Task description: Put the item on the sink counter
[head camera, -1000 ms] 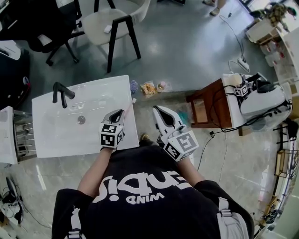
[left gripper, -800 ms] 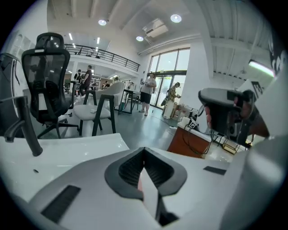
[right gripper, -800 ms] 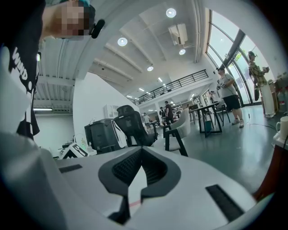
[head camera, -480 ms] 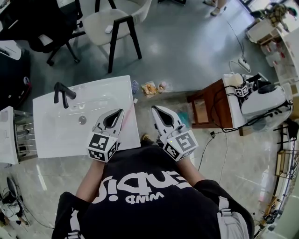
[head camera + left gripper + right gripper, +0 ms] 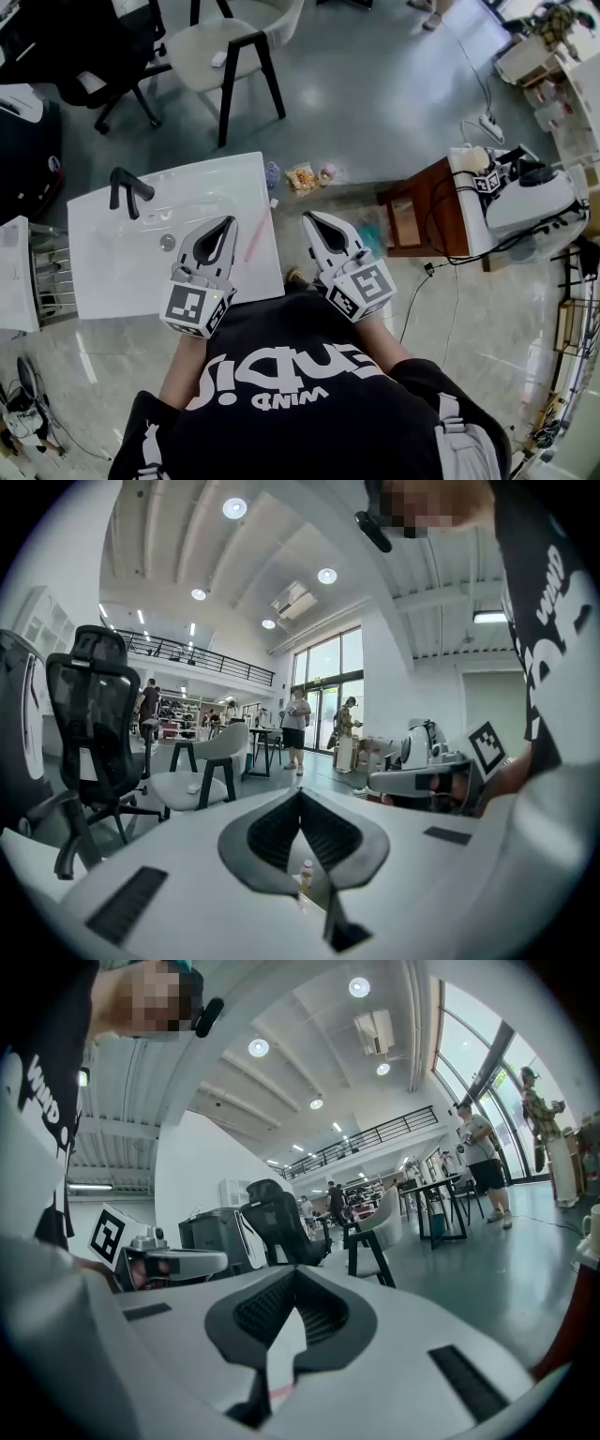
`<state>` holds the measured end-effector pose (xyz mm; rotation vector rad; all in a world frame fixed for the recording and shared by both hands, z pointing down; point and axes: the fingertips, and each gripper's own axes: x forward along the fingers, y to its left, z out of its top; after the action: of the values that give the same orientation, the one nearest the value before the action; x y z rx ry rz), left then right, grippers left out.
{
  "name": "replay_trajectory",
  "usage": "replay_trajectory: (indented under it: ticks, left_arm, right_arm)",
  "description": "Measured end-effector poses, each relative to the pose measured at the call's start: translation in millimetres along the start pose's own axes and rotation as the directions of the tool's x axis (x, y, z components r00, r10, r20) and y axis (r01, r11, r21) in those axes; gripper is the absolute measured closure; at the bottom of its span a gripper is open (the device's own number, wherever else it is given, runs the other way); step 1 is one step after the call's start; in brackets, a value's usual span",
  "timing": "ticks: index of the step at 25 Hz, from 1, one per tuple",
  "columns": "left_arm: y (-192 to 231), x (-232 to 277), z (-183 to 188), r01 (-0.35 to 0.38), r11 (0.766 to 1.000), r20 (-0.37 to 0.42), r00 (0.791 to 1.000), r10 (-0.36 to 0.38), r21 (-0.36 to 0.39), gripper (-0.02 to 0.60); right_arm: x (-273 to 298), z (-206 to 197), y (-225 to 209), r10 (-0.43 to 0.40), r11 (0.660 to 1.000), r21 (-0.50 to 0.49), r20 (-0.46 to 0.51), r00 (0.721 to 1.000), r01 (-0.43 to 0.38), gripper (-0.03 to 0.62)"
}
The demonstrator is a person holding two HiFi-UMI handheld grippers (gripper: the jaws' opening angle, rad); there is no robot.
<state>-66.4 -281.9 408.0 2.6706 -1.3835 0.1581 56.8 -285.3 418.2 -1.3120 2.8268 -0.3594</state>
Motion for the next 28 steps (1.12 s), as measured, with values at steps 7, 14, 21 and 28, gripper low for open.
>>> replay_trajectory:
  ticks: [7,14,21,28]
  left_arm:
    - [4.0,0.7,0.7,-0.015,1.000,0.010,1.000,0.015,-0.018,0.561]
    - [6.1,1.7,1.3,-0.023,0.999,0.023,0.999,0.024,-0.044,0.561]
    - [6.4,4.4,-3.5,-0.020,0.998,0.016,1.000,0.021,-0.062,0.561]
    - [5.4,5.5,-6.0,-0.019,0.998,0.009,1.000,0.020,-0.064,0.561]
  right_arm:
    - [0.5,1.8,1.4,0.003,1.000,-0.014,-0.001,1.000,-0.003,0.576]
    - [2.7,2.4,3.2,0.007,1.000,-0.028,0.000,1.000,-0.007,0.576]
    - [4.1,0.7,3.0,0.008,0.999,-0.032,-0.006,1.000,-0.009,0.576]
    - [4.6,-0.3,1.3,0.007,0.999,-0.033,-0.009,1.000,-0.007,0.576]
